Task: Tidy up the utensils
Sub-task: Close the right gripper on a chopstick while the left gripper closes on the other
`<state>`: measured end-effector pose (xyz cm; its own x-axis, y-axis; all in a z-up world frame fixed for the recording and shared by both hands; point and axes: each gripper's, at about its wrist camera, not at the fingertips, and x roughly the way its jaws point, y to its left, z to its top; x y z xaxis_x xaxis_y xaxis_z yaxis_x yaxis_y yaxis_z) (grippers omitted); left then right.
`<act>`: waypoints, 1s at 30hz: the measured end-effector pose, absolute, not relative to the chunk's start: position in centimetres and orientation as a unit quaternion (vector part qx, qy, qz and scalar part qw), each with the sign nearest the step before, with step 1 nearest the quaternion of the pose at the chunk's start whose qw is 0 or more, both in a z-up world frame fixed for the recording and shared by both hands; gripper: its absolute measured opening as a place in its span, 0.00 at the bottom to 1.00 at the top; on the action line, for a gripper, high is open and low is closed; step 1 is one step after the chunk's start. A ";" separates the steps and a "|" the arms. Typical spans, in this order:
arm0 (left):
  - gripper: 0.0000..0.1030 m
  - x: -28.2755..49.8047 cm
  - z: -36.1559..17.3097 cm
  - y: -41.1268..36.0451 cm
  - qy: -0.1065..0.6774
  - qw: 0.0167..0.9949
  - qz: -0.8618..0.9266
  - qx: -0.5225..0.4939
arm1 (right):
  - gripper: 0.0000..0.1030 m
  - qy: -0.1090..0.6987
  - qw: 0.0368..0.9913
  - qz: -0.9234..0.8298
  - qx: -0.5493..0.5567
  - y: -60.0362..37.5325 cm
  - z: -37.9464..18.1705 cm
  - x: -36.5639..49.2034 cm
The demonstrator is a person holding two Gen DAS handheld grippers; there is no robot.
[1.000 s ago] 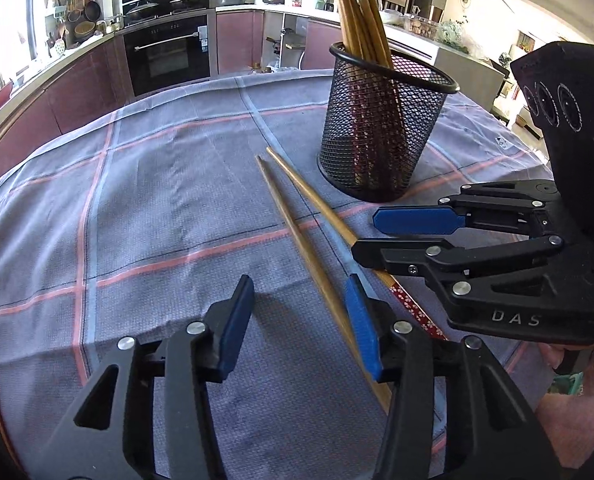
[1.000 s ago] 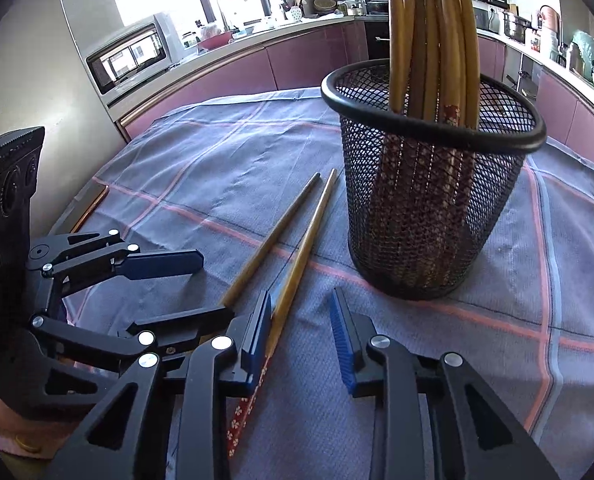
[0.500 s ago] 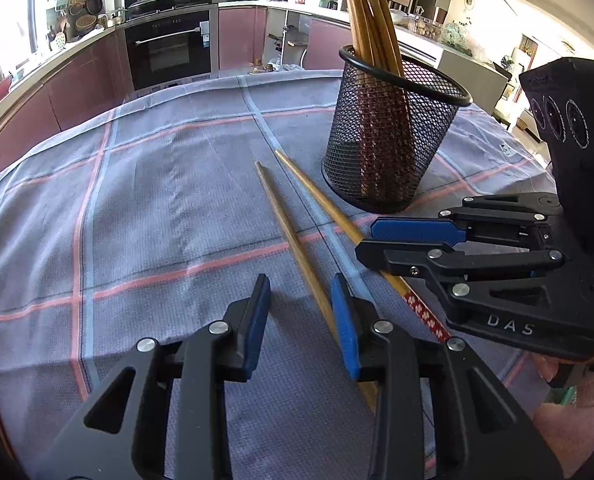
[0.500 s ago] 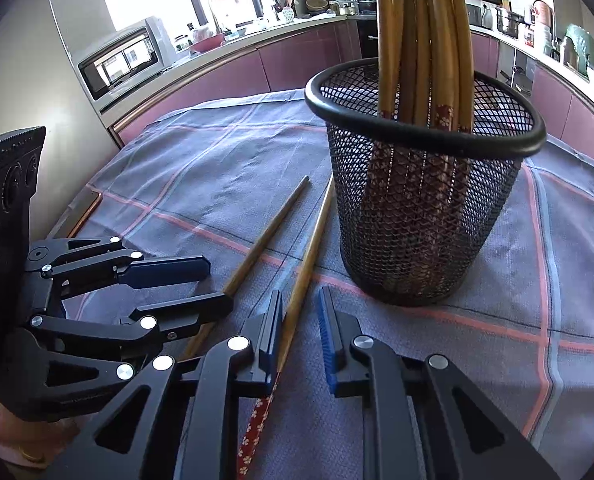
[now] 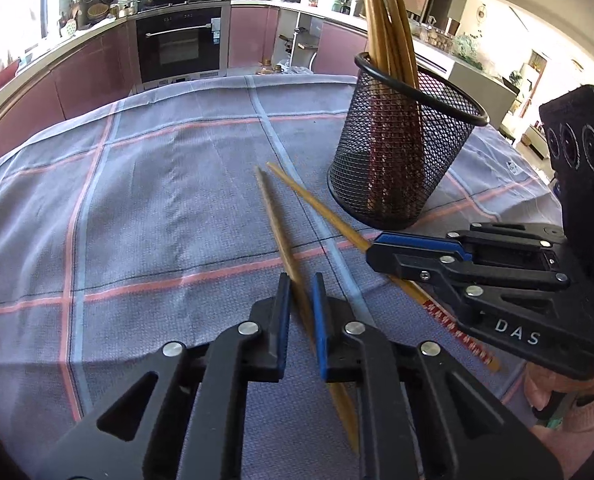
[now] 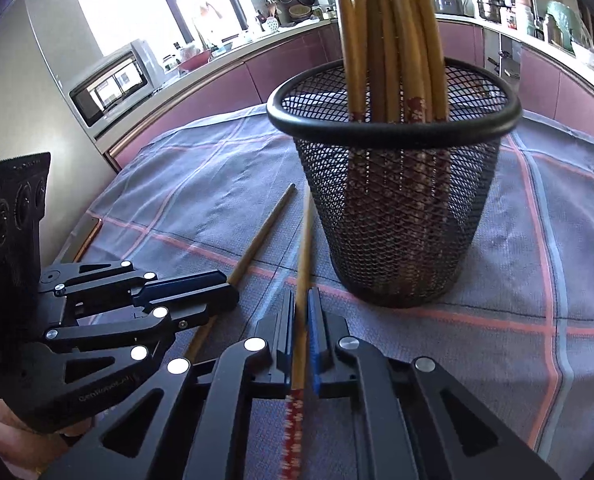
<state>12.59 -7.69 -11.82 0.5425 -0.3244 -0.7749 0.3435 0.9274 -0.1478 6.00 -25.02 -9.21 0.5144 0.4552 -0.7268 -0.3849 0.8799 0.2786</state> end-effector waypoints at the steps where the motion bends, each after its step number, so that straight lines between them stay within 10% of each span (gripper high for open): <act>1: 0.09 12.5 -11.8 -7.6 0.439 0.878 -0.188 0.009 | 0.05 0.427 0.870 0.243 0.043 -25.1 -9.1 5.9; 30: 0.08 11.9 -11.8 -8.5 0.440 0.877 -0.189 0.031 | 0.05 0.420 0.868 0.264 -0.009 -23.2 -8.9 5.0</act>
<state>11.95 -8.53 -11.78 0.5408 -0.3050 -0.7839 0.3597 0.9263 -0.1122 5.03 -23.23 -8.89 0.5078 0.4511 -0.7339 -0.4664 0.8602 0.2060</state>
